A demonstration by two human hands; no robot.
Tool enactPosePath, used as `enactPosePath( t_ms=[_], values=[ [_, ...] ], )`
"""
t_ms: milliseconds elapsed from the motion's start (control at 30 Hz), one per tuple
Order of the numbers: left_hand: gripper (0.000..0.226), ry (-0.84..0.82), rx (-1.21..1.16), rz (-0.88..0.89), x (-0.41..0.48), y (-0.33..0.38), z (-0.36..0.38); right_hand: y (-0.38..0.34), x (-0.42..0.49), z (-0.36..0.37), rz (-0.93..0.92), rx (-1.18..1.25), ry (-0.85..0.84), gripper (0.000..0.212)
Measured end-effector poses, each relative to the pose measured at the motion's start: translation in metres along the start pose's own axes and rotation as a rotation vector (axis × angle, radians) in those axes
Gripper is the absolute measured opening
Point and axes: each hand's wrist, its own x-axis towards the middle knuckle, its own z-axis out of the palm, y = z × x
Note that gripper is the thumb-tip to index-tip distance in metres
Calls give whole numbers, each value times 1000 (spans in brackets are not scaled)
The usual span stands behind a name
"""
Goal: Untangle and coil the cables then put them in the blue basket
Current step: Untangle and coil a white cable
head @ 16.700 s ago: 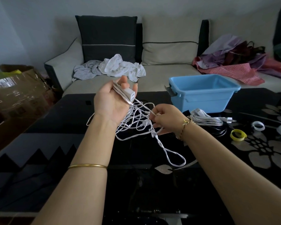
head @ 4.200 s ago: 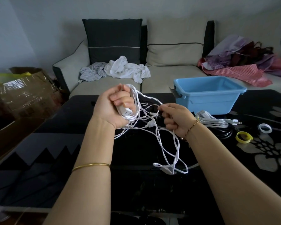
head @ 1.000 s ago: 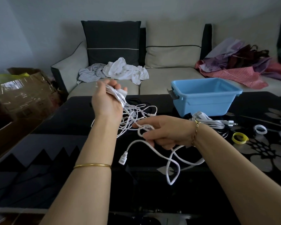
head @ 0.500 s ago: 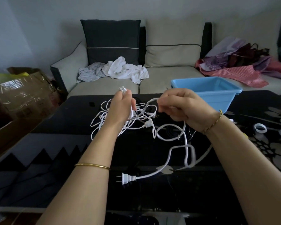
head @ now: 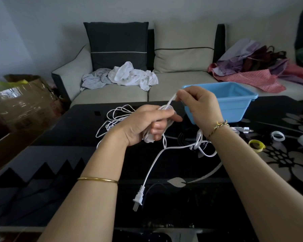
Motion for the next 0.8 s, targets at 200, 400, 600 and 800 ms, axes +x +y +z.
enactPosePath(
  t_ms=[200,400,600,800],
  values=[
    [31,-92,-466,-5,3,1,-10,15,-6,10,218,119,-188,39],
    [34,-27,-1016,192,8,-4,-29,18,-26,25,446,128,-640,33],
    [31,434,-909,341,14,-6,-29,-2,-36,32,449,-75,-1003,27],
    [24,737,-66,301,14,-19,-33,-32,-33,14,260,-114,-1046,19]
  ],
)
